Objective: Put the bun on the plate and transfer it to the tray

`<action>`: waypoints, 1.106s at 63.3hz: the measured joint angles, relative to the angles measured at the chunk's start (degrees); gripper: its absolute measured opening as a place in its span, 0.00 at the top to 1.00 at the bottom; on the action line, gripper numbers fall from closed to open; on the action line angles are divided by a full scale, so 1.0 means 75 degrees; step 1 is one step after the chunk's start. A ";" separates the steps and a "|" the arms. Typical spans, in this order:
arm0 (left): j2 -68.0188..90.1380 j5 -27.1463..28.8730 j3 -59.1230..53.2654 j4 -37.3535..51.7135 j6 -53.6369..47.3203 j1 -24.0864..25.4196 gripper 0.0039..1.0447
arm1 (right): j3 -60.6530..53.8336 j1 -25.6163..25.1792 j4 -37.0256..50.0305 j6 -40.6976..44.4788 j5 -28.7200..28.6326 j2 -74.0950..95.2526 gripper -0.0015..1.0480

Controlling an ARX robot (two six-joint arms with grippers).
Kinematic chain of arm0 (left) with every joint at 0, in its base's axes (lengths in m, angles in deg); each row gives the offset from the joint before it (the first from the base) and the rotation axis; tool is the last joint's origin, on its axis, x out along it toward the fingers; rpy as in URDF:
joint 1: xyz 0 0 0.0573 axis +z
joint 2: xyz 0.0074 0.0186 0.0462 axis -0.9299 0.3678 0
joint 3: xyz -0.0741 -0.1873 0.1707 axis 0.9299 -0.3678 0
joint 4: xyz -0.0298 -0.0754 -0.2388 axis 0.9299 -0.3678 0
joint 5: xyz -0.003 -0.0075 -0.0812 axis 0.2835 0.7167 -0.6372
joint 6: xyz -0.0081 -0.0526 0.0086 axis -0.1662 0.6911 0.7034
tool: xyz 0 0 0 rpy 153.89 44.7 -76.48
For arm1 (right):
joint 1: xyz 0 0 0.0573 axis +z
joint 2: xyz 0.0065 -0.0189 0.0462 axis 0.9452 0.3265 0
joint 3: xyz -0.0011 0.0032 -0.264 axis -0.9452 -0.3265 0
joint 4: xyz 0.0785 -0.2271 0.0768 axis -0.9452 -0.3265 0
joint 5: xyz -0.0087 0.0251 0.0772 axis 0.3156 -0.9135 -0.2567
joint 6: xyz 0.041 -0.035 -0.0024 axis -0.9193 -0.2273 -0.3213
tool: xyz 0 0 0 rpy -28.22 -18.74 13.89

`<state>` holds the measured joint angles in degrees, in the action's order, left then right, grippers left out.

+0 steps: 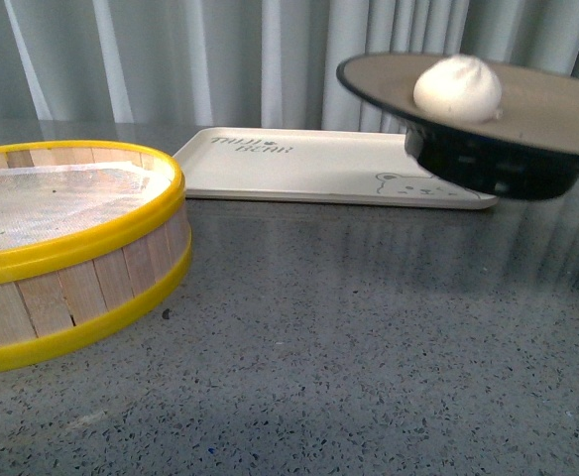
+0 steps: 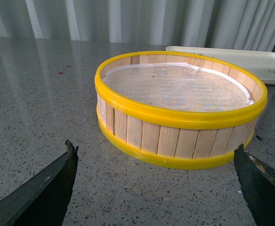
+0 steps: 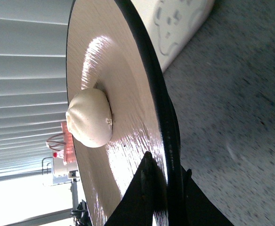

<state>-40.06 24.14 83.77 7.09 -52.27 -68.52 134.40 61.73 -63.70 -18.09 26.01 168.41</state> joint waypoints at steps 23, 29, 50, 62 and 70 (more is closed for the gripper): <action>0.0000 0.0003 0.0000 0.0000 0.0000 0.0000 0.06 | 0.2873 0.0035 -0.0117 -0.0539 0.0551 0.2291 0.97; 0.0000 0.0000 0.0000 0.0000 0.0000 0.0000 0.06 | 0.3666 0.0114 -0.0323 -0.0632 0.0621 0.3013 0.97; 0.0000 0.0003 0.0000 0.0000 0.0000 0.0000 0.06 | 0.5659 0.0691 -0.1218 -0.0662 0.1116 0.4602 0.97; 0.0000 0.0000 0.0000 0.0000 0.0000 0.0000 0.06 | 0.6120 0.0994 -0.1623 -0.0376 0.1230 0.5106 0.97; 0.0000 0.0003 0.0000 0.0000 0.0000 0.0000 0.06 | 0.6140 0.1113 -0.1740 -0.0248 0.1475 0.5284 0.97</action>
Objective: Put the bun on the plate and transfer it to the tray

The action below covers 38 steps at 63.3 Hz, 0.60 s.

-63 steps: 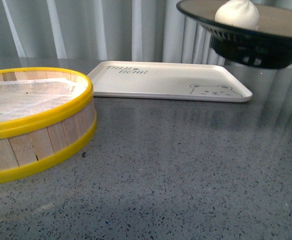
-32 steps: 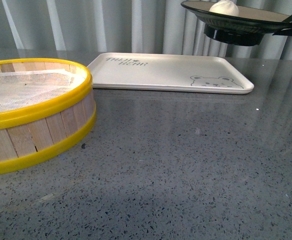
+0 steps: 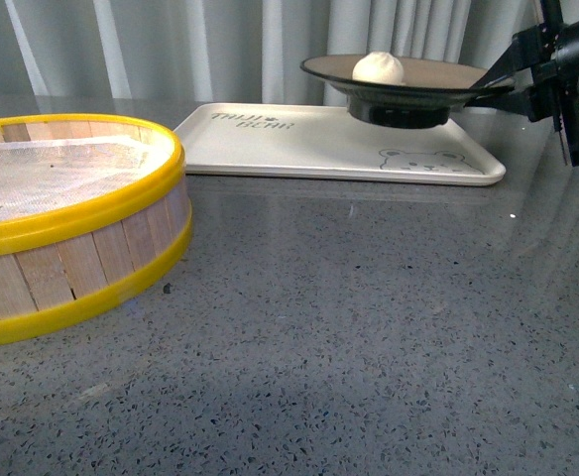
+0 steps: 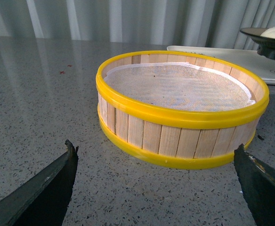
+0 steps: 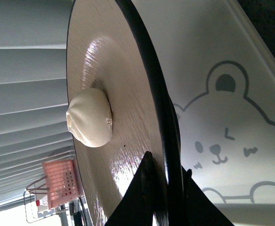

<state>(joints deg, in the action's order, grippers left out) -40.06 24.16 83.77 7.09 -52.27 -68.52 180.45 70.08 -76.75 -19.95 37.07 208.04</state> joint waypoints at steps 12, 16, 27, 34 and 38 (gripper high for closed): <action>0.0000 -0.0003 0.0000 0.0000 0.0000 0.0000 0.06 | 0.0006 0.0058 -0.0038 0.0166 0.0087 0.0108 0.97; 0.0000 -0.0003 0.0000 0.0000 0.0000 0.0000 0.06 | 0.0000 0.0064 -0.0012 0.0181 0.0134 0.0105 0.97; 0.0000 -0.0003 0.0000 0.0000 0.0000 0.0000 0.06 | -0.0038 0.0073 0.0050 0.0227 0.0146 0.0061 0.97; 0.0000 -0.0003 0.0000 0.0000 0.0000 0.0000 0.06 | -0.0067 0.0073 0.0085 0.0233 0.0149 0.0061 0.97; 0.0000 -0.0003 0.0000 0.0000 0.0000 0.0000 0.06 | -0.0073 0.0073 0.0108 0.0236 0.0157 0.0061 0.97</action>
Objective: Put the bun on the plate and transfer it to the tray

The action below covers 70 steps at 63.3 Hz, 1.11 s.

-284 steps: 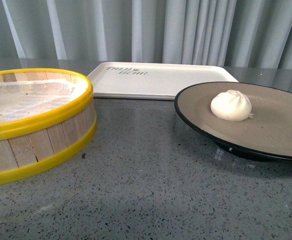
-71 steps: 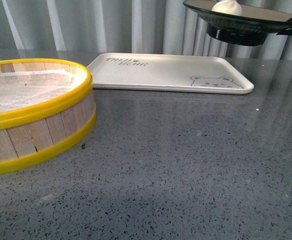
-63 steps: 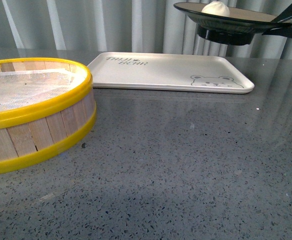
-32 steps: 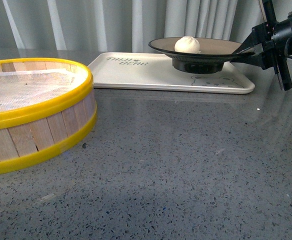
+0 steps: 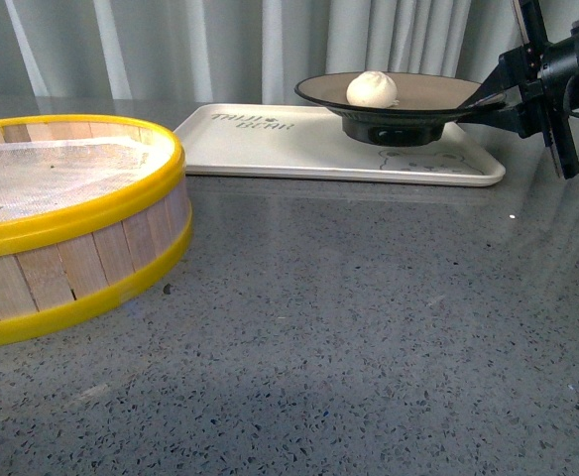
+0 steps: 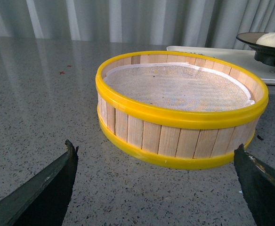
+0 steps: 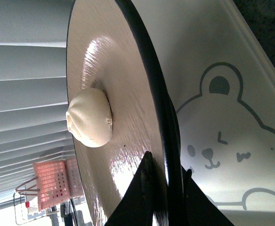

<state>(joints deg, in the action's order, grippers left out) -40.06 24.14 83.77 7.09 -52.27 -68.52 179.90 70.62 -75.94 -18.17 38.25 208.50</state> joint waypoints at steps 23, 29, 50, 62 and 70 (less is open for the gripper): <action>0.0000 0.0000 0.0000 0.0000 0.0000 0.0000 0.06 | 0.0000 -0.0003 -0.0015 -0.0009 0.0087 0.0003 0.97; 0.0000 0.0000 0.0000 0.0000 0.0000 0.0000 0.06 | -0.0038 0.0000 -0.0012 -0.0015 0.0099 0.0003 0.97; 0.0000 0.0003 0.0000 0.0000 0.0000 0.0000 0.06 | -0.0615 -0.0003 0.0163 -0.0067 0.0108 -0.0038 0.97; 0.0000 0.0000 0.0000 0.0000 0.0000 0.0000 0.06 | -0.0621 -0.0020 0.0172 -0.0064 0.0119 -0.0041 0.97; 0.0000 0.0000 0.0000 0.0000 0.0000 0.0000 0.06 | -0.0606 -0.0047 0.0256 -0.0067 0.0172 -0.0041 0.79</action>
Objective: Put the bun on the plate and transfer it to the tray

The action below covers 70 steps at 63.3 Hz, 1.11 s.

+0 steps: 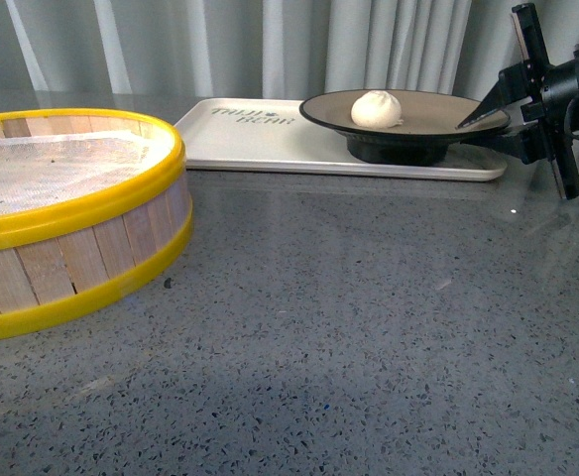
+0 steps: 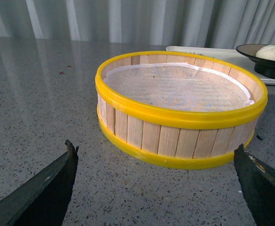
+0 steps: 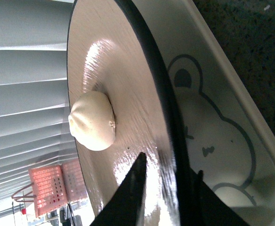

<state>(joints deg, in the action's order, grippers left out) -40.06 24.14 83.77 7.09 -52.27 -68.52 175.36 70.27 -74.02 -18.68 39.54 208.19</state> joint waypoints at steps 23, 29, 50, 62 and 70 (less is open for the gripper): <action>0.0000 0.0000 0.0000 0.0000 0.0000 0.0000 0.06 | 0.0425 -0.0271 -0.0108 -0.0119 -0.0038 -0.0003 0.09; 0.0000 0.0000 0.0000 0.0000 0.0000 0.0000 0.06 | 0.0309 -0.0323 -0.0079 -0.0233 -0.0032 -0.0079 0.09; 0.0000 0.0000 0.0000 0.0000 0.0000 0.0000 0.06 | -0.1413 -0.1093 0.0580 -0.0277 -0.0099 -0.1798 0.08; 0.0000 0.0003 0.0000 0.0000 0.0000 0.0000 0.06 | -0.3048 -0.2276 0.1020 0.1431 0.1107 -0.3133 0.08; 0.0000 0.0000 0.0000 0.0000 0.0000 0.0000 0.06 | -0.4258 -0.3110 0.1888 0.3515 0.2468 -0.4252 0.08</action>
<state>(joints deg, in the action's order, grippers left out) -40.06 24.14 83.77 7.09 -52.27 -68.52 143.42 46.95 -59.86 7.68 58.05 176.30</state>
